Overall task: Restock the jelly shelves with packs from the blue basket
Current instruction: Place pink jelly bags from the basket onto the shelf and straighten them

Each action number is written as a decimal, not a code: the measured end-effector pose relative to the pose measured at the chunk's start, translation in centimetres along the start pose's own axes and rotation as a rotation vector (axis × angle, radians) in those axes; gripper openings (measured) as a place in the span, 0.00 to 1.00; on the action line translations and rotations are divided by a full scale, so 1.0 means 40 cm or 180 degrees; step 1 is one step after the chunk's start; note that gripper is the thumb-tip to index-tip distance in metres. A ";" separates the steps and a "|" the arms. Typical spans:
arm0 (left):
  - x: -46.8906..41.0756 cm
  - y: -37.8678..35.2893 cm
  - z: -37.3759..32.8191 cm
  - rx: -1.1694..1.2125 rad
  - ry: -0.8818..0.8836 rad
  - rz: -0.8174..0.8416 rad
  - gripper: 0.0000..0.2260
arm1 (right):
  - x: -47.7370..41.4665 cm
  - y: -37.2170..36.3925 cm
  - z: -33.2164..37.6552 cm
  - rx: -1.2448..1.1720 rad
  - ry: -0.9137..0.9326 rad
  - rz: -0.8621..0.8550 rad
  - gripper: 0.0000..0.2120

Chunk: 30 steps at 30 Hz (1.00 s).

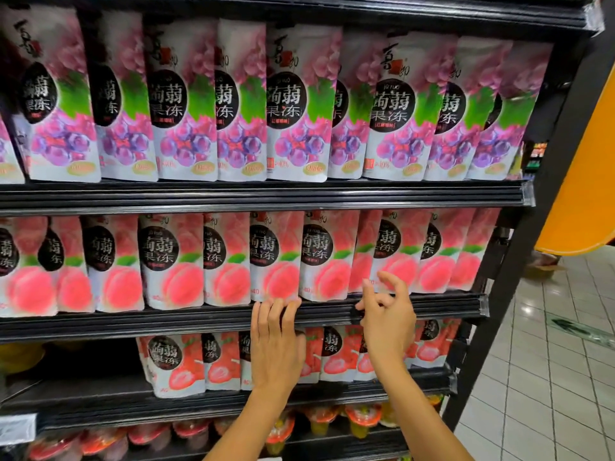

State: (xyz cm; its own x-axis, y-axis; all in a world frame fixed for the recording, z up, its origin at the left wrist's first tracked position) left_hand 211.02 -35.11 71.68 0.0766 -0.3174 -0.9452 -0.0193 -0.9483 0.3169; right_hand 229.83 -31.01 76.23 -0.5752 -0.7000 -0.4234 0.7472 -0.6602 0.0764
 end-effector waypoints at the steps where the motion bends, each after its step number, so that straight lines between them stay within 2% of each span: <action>1: 0.001 -0.001 0.000 0.0004 0.0027 -0.0028 0.36 | -0.006 -0.003 0.003 0.0046 -0.0008 0.0079 0.11; 5: 0.005 -0.007 0.006 0.0039 0.0082 -0.0145 0.35 | -0.025 -0.010 0.009 0.0181 -0.0068 0.0199 0.03; 11: 0.018 -0.017 0.010 0.0164 0.0211 -0.0260 0.27 | -0.033 -0.006 0.007 0.0256 -0.0041 0.0160 0.11; 20: 0.025 -0.025 0.014 0.0170 0.0313 -0.0328 0.24 | -0.046 -0.026 0.016 0.0342 -0.0133 0.0321 0.07; 26: 0.029 -0.026 0.019 0.0130 0.0303 -0.0321 0.24 | -0.078 0.012 -0.011 0.0378 -0.0157 0.0025 0.07; 30: 0.029 -0.026 0.021 0.0059 0.0302 -0.0357 0.24 | -0.083 0.018 -0.012 0.0311 -0.0050 0.0046 0.05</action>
State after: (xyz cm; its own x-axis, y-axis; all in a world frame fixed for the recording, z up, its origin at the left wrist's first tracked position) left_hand 210.29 -34.49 70.19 0.1731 -0.2084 -0.9626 -0.0238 -0.9780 0.2074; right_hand 232.44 -29.02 77.24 -0.5703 -0.7134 -0.4073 0.7199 -0.6728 0.1703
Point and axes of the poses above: each hand's wrist, its own x-axis away from the middle knuckle, its own y-axis out of the back of the hand, z = x × y, the point moved 7 cm from there along -x, towards the middle knuckle, and after that the axes turned 13 degrees about -z, right-handed, at the moved point
